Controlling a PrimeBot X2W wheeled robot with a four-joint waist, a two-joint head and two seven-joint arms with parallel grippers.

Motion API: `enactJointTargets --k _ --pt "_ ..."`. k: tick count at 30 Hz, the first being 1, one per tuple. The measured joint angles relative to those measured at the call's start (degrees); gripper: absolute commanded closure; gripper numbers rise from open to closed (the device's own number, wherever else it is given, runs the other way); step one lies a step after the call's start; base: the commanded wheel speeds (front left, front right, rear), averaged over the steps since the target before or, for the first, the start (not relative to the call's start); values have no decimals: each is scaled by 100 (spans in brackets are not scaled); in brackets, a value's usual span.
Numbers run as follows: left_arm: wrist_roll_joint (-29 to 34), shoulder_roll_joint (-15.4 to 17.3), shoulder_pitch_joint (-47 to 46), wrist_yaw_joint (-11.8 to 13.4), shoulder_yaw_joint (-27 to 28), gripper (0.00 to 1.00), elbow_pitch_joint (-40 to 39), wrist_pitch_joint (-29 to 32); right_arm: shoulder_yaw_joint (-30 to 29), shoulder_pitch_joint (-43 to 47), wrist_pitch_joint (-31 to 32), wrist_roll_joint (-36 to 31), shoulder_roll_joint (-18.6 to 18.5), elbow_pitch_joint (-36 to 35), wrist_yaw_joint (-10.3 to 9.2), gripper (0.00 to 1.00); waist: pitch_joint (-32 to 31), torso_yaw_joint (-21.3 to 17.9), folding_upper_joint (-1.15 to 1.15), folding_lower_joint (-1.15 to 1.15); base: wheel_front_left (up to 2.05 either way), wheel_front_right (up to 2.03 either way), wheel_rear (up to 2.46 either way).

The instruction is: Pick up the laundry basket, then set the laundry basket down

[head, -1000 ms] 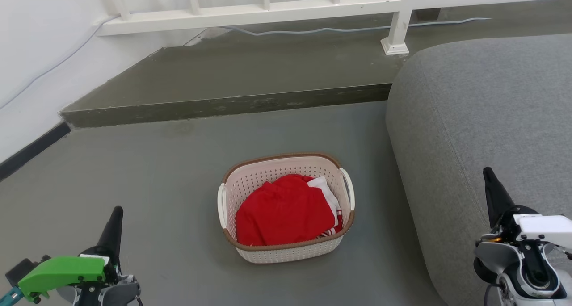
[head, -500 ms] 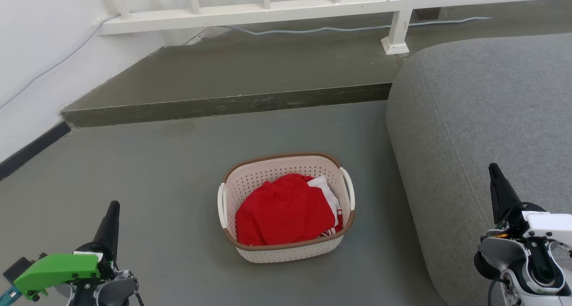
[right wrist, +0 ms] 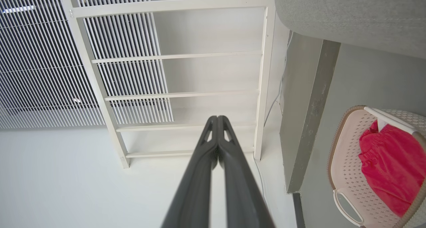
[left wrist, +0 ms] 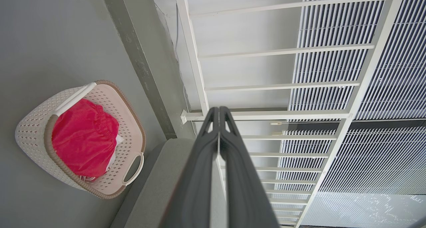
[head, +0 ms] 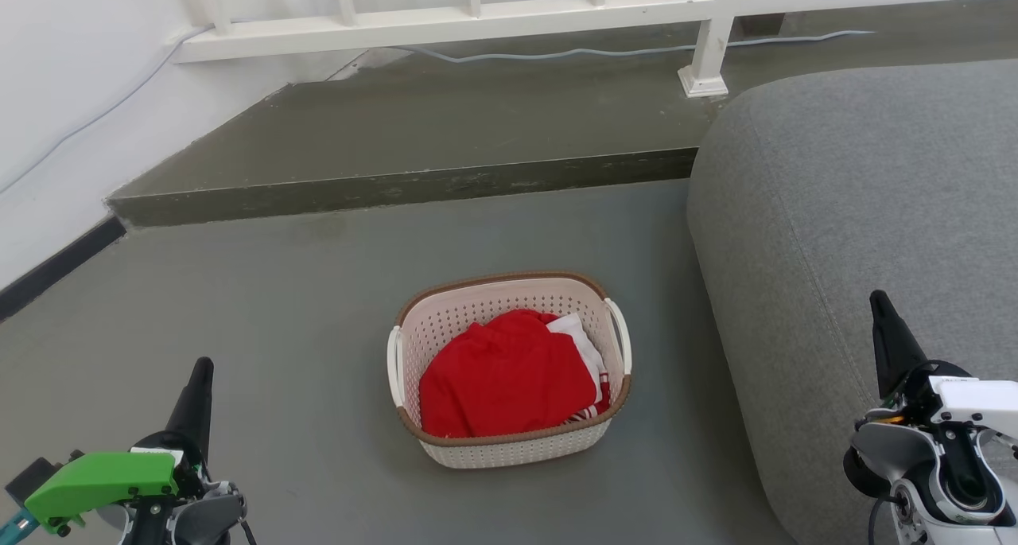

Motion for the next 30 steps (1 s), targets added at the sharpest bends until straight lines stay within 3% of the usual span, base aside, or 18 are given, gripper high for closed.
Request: enactJointTargets --k 30 --pt "0 0 0 0 -2 100 -13 -1 -18 -53 42 0 2 58 2 100 -1 -1 0 0 0 0 0"
